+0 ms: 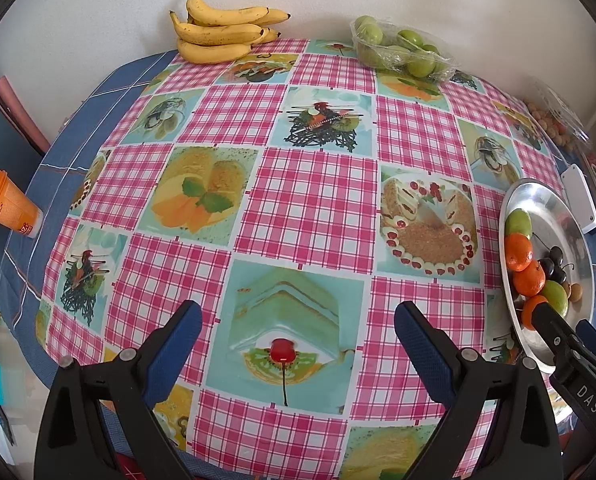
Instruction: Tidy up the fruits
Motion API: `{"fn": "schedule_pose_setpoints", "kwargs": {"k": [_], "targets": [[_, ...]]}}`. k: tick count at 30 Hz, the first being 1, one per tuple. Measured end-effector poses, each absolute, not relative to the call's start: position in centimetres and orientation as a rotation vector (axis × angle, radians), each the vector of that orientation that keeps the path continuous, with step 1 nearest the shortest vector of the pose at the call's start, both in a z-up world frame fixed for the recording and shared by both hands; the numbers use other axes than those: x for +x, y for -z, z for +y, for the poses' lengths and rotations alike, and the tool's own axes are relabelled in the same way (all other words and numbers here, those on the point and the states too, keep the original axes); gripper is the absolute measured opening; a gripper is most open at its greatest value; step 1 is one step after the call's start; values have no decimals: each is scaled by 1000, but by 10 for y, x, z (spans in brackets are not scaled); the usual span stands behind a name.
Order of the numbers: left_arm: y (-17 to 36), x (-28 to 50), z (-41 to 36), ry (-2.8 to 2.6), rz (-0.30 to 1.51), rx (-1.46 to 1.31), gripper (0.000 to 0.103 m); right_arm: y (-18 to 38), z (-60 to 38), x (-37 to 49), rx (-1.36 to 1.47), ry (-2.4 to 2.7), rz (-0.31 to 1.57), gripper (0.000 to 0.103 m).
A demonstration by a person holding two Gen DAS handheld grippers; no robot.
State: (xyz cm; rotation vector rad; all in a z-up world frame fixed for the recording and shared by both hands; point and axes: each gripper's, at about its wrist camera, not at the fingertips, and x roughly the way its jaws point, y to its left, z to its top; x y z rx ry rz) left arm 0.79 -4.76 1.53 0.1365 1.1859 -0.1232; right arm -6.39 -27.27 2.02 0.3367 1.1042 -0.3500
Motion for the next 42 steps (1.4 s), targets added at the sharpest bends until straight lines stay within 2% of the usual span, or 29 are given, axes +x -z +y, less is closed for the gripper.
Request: {"fn": "schedule_pose_setpoints", "kwargs": {"k": [42], "targets": [[-22, 6, -45, 114, 1154, 135, 97, -19, -271, -64, 337, 350, 1108, 103]]}}
